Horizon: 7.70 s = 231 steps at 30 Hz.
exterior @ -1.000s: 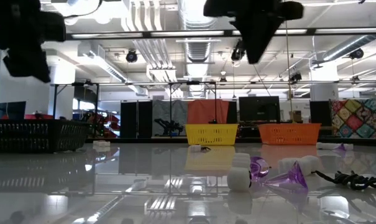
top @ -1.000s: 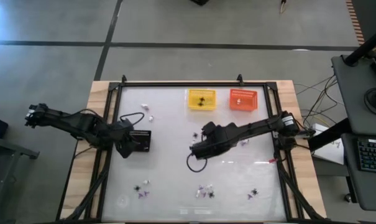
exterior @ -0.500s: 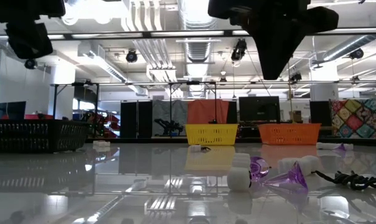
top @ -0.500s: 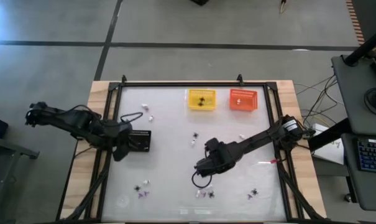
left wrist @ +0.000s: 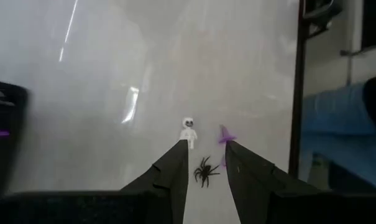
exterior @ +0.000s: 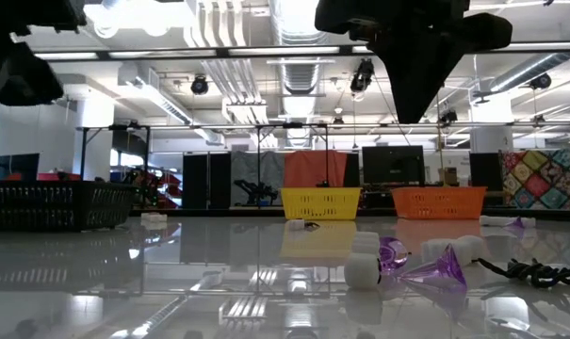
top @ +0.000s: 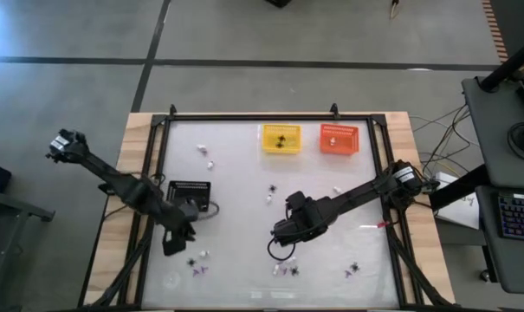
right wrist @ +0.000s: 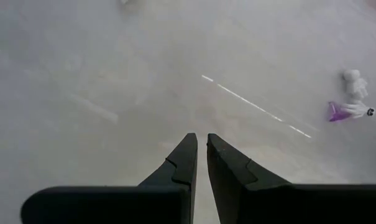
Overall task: Sort Halloween decoration
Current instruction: Put the white skeleton toy into the orange bin
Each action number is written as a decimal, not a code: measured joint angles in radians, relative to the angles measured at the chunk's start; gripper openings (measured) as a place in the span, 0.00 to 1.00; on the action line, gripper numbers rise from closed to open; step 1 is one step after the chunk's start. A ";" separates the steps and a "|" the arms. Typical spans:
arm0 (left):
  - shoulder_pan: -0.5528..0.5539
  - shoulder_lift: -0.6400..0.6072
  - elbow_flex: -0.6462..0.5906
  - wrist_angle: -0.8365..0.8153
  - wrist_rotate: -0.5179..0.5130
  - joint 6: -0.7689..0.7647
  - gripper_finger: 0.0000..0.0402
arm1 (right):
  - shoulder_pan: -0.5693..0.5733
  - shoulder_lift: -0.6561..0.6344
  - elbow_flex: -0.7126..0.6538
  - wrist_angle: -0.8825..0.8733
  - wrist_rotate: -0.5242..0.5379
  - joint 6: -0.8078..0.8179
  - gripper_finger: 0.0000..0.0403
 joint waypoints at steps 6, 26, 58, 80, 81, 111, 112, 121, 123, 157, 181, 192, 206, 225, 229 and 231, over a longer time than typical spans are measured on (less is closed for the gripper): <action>-0.036 0.174 0.003 0.042 -0.005 0.002 0.22 | 0.000 0.000 0.004 -0.002 0.000 0.000 0.07; -0.040 0.439 0.004 0.231 0.065 0.043 0.22 | 0.028 -0.003 0.014 -0.017 0.000 -0.001 0.07; -0.041 0.541 0.000 0.209 0.056 0.026 0.17 | 0.047 -0.004 0.014 -0.018 0.000 -0.003 0.07; 0.148 0.396 0.021 0.209 0.048 0.387 0.00 | 0.046 -0.045 0.014 -0.018 0.145 0.046 0.07; 0.173 0.388 0.031 0.214 0.048 0.415 0.00 | 0.046 -0.051 0.014 -0.016 0.154 0.042 0.07; 0.953 0.374 0.369 0.180 0.421 1.002 0.00 | -0.225 -0.302 -0.012 0.167 0.330 -0.570 0.07; 0.972 0.377 0.374 0.181 0.439 1.003 0.00 | -0.249 -0.312 -0.015 0.230 0.299 -0.631 0.07; 1.057 0.404 0.433 0.182 0.559 1.020 0.00 | -0.459 -0.318 -0.023 0.448 0.068 -0.932 0.07; 1.063 0.408 0.446 0.183 0.595 1.020 0.00 | -0.494 -0.310 -0.024 0.461 0.030 -0.964 0.07; 1.172 0.417 0.546 0.195 0.757 1.040 0.01 | -0.661 -0.206 -0.024 0.787 -0.586 -1.590 0.07; 1.178 0.417 0.542 0.167 0.757 1.043 0.01 | -0.631 -0.178 -0.023 0.772 -0.374 -1.519 0.07; 1.184 0.417 0.542 0.162 0.757 1.046 0.01 | -0.618 -0.180 -0.023 0.744 -0.363 -1.526 0.07; 1.186 0.416 0.542 0.161 0.757 1.046 0.01 | -0.617 -0.180 -0.023 0.742 -0.364 -1.534 0.07; 1.186 0.416 0.542 0.160 0.776 1.069 0.01 | -0.623 -0.176 -0.023 0.752 -0.346 -1.536 0.07; 1.186 0.416 0.542 0.159 0.798 1.067 0.01 | -0.632 -0.172 -0.023 0.748 -0.312 -1.545 0.07; 1.186 0.416 0.542 0.157 0.798 1.062 0.01 | -0.632 -0.172 -0.023 0.750 -0.310 -1.545 0.07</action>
